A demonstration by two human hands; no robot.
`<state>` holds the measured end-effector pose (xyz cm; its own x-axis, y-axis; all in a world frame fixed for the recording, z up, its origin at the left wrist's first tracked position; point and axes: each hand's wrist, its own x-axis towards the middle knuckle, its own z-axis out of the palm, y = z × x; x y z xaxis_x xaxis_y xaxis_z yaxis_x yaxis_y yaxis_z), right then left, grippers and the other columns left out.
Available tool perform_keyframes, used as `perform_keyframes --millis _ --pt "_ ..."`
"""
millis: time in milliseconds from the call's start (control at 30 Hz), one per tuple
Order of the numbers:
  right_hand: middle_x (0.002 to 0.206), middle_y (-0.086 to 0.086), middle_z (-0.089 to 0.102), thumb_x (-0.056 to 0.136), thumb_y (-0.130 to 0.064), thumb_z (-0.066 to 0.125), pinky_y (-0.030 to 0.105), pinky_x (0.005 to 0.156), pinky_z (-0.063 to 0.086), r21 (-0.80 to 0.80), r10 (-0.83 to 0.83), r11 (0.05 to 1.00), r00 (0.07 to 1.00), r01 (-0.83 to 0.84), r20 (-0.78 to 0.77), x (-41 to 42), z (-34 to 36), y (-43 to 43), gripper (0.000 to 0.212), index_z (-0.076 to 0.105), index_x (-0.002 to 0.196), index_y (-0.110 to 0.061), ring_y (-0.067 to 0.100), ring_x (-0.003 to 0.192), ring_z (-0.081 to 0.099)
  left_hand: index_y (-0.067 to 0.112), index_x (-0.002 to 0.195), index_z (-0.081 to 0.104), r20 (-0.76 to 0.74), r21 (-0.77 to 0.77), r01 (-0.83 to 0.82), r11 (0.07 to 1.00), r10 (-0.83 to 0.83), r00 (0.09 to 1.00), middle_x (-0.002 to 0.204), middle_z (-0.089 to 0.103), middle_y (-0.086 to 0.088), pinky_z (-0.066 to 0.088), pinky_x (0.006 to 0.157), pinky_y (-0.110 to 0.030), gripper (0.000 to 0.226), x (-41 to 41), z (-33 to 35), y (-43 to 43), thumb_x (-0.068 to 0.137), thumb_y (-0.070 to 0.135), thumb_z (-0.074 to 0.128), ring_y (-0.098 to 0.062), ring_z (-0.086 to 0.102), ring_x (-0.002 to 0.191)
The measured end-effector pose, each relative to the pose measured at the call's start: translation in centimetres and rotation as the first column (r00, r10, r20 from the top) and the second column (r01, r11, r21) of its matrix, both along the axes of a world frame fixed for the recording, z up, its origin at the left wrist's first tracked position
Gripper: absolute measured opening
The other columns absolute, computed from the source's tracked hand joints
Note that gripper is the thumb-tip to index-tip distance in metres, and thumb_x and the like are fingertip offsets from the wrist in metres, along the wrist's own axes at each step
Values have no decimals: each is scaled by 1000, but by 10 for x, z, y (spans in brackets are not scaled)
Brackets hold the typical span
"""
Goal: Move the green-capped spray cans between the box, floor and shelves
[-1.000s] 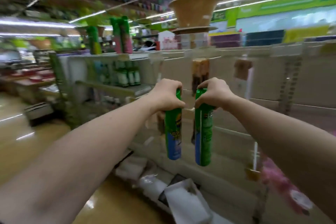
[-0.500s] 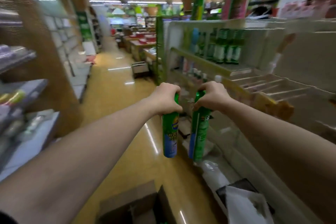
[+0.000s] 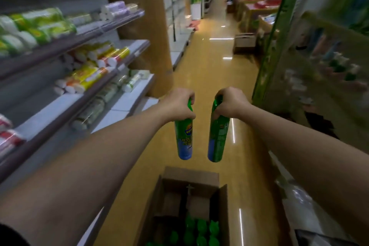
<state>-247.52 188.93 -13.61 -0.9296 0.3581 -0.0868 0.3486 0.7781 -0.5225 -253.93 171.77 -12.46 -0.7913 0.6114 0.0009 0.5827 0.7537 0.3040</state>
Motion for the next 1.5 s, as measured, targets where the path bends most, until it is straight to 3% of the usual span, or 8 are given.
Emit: perform_keyframes --millis 133,333,500,633,900,1033,1267,1500 --pt "102 5 65 63 -22 94 41 77 63 -34 80 996 995 -78 59 -37 -40 -32 63 65 117 -9 24 93 65 21 95 58 55 -75 -53 996 57 997 95 51 1 48 57 -29 37 -30 -41 -32 73 32 86 -17 53 84" --pt "107 7 66 62 -26 94 42 79 62 -75 150 988 962 -137 227 -90 -138 -80 69 64 121 -9 24 99 65 21 95 56 211 -169 -27 985 63 975 100 52 0 58 72 -38 39 -90 -141 -68 72 30 87 -21 56 92" --pt "108 6 66 64 -27 93 40 82 61 -118 142 988 901 -102 409 -114 -260 -118 62 67 117 -9 23 99 62 17 112 65 363 -269 38 962 65 929 104 59 -2 47 68 -32 46 -122 -260 -100 72 30 84 -21 56 93" --pt "102 6 61 69 -25 91 35 74 56 -169 104 985 859 -21 501 -109 -362 -144 52 64 112 -11 22 92 56 17 111 61 476 -294 92 952 62 877 106 55 -3 39 66 -30 45 -116 -363 -133 74 29 85 -19 49 90" --pt "114 11 57 67 -30 89 43 85 57 -197 7 973 834 122 552 -73 -500 -181 58 64 116 -11 30 104 58 15 124 61 602 -347 119 930 124 788 113 44 2 50 80 -33 53 -75 -523 -181 78 28 84 -22 53 104" --pt "116 11 50 70 -27 87 32 79 44 -194 61 979 818 62 572 -58 -550 -200 57 62 120 -14 32 106 54 13 129 59 643 -334 119 935 134 754 119 45 -1 49 86 -32 54 -57 -581 -202 80 22 81 -22 51 110" --pt "128 15 45 76 -18 81 42 91 50 -229 211 970 764 -85 610 -46 -621 -248 53 61 124 -11 37 115 51 9 124 60 650 -362 147 920 136 747 126 47 -9 50 97 -40 50 -41 -658 -221 78 18 79 -30 49 116" --pt "116 17 56 83 -15 72 39 82 43 -233 314 949 673 -211 669 -27 -676 -269 35 59 115 -7 38 113 48 8 121 60 679 -342 233 910 68 731 130 45 -8 46 95 -35 42 -15 -705 -233 81 9 74 -28 48 117"
